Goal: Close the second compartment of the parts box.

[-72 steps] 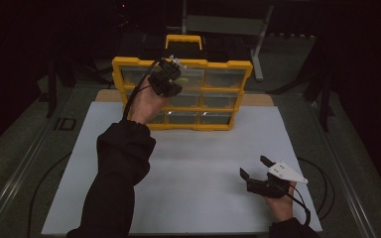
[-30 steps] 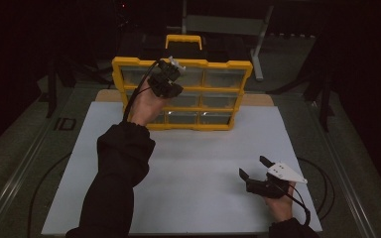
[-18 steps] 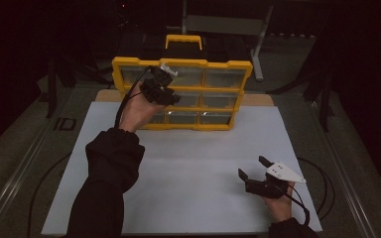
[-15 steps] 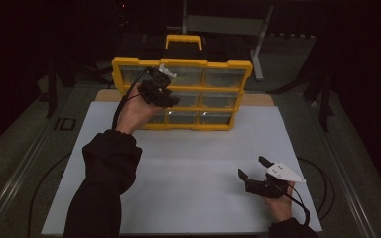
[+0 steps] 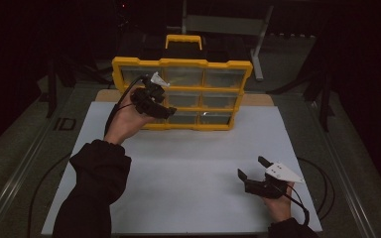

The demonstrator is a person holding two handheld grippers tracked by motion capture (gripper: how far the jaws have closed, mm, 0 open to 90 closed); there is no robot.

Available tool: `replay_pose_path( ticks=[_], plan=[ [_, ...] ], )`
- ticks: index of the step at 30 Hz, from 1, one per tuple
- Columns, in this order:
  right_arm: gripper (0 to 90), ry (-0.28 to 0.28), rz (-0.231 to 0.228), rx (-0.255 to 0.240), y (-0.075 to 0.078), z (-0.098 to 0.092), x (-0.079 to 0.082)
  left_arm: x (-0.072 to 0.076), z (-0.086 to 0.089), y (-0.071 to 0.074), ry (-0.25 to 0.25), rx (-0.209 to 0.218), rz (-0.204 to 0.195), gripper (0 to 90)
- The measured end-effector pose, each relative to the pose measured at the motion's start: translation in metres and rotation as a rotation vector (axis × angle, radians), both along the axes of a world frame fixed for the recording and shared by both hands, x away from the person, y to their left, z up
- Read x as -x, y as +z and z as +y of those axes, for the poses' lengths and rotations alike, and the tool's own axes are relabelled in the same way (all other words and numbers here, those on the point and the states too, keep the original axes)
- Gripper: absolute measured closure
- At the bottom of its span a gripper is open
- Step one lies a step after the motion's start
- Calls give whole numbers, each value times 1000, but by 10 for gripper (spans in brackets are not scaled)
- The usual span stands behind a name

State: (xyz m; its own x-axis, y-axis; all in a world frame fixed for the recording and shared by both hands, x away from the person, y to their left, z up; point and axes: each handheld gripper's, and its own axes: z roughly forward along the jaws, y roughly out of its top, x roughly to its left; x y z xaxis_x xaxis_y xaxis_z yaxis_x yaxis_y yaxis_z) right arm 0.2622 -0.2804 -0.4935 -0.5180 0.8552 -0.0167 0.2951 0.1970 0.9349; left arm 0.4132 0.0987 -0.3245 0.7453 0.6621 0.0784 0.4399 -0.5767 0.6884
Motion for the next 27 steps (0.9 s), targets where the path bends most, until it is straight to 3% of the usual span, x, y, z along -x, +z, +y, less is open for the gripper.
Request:
replay_pose_path(
  ticks=[9,18,27],
  plan=[
    [102,0,1,0,0,1,0,17,13,-10,-2,50,-5,354],
    [102,1,5,1,0,1,0,33,23,-21,20,78,-31,235],
    [102,0,4,2,-1,1,0,48,41,-31,34,103,-46,179]
  ],
)
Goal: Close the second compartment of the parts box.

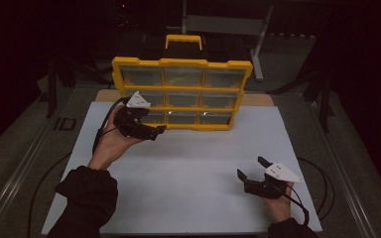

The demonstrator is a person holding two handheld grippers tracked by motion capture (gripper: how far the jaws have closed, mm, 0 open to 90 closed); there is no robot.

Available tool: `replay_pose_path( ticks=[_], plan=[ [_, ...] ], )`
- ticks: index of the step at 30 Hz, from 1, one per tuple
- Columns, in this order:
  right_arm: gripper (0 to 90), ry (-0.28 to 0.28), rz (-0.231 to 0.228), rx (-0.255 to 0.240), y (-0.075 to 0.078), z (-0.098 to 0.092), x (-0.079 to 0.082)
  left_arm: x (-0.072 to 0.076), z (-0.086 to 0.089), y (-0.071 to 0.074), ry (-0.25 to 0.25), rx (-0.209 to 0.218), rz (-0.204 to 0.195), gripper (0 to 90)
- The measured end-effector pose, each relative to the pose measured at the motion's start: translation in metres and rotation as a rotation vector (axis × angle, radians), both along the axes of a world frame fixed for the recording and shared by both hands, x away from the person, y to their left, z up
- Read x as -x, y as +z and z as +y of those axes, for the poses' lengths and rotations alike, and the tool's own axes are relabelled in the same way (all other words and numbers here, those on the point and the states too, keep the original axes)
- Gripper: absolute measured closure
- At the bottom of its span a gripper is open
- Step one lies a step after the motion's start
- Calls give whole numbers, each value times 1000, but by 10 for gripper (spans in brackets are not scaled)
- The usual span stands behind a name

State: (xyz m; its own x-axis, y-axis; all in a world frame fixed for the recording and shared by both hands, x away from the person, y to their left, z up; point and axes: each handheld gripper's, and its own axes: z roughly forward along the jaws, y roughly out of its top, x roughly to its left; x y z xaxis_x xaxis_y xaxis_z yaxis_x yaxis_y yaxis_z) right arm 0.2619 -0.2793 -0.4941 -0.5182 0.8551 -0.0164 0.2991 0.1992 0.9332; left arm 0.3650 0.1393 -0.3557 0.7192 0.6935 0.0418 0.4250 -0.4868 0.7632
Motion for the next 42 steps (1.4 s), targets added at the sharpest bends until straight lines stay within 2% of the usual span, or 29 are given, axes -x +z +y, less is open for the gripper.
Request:
replay_pose_path(
  ticks=[3,6,14,19,28,36,42],
  plan=[
    [102,-1,0,1,0,0,0,7,7,-4,9,3,-13,164],
    [102,-2,2,1,0,1,0,13,14,-7,17,25,-22,154],
    [102,-4,3,-1,0,1,0,24,31,-18,35,46,-26,135],
    [102,-5,0,-1,0,1,1,30,43,-26,50,59,-20,118],
    [102,-2,1,-1,0,3,1,40,55,-43,29,88,3,22],
    [102,-3,-2,-10,1,1,2,55,68,-58,47,127,-60,6],
    [102,-2,-3,-16,1,1,2,68,79,-77,75,165,-83,6]
  ],
)
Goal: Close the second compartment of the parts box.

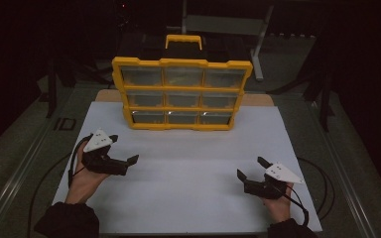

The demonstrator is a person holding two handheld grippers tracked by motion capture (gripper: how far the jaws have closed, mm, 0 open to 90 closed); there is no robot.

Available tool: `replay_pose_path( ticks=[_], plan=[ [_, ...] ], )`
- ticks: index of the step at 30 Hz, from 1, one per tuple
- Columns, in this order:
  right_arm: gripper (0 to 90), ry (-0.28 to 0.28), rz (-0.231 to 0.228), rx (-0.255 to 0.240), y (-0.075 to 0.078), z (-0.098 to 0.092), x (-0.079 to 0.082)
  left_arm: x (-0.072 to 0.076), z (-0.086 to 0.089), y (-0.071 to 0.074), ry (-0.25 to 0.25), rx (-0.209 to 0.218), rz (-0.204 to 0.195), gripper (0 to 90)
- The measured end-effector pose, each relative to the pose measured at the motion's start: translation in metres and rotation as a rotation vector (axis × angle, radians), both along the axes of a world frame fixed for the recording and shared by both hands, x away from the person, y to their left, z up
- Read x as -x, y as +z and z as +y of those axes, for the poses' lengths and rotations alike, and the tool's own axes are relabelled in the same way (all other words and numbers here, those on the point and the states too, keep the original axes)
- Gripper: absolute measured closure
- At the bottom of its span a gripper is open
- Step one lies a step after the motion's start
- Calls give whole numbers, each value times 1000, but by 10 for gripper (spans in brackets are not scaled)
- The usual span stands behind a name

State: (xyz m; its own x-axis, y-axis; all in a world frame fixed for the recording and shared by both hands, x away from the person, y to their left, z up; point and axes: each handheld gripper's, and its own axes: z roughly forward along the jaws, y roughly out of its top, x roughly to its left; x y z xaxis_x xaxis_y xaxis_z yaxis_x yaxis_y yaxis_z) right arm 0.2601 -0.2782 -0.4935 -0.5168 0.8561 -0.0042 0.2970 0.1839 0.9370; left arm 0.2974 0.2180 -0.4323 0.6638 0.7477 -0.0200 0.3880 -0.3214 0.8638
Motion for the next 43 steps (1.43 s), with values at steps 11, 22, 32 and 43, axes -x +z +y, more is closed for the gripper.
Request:
replay_pose_path(
  ticks=[11,22,32,43],
  plan=[
    [102,4,-5,-13,0,0,1,21,10,-33,44,52,-61,6],
    [102,11,-22,-62,1,-7,2,33,13,-46,76,94,-112,5],
    [102,37,-89,-64,2,-3,6,36,19,-48,119,129,-158,6],
    [102,77,-111,-54,1,2,6,37,18,-49,132,121,-174,6]
  ],
)
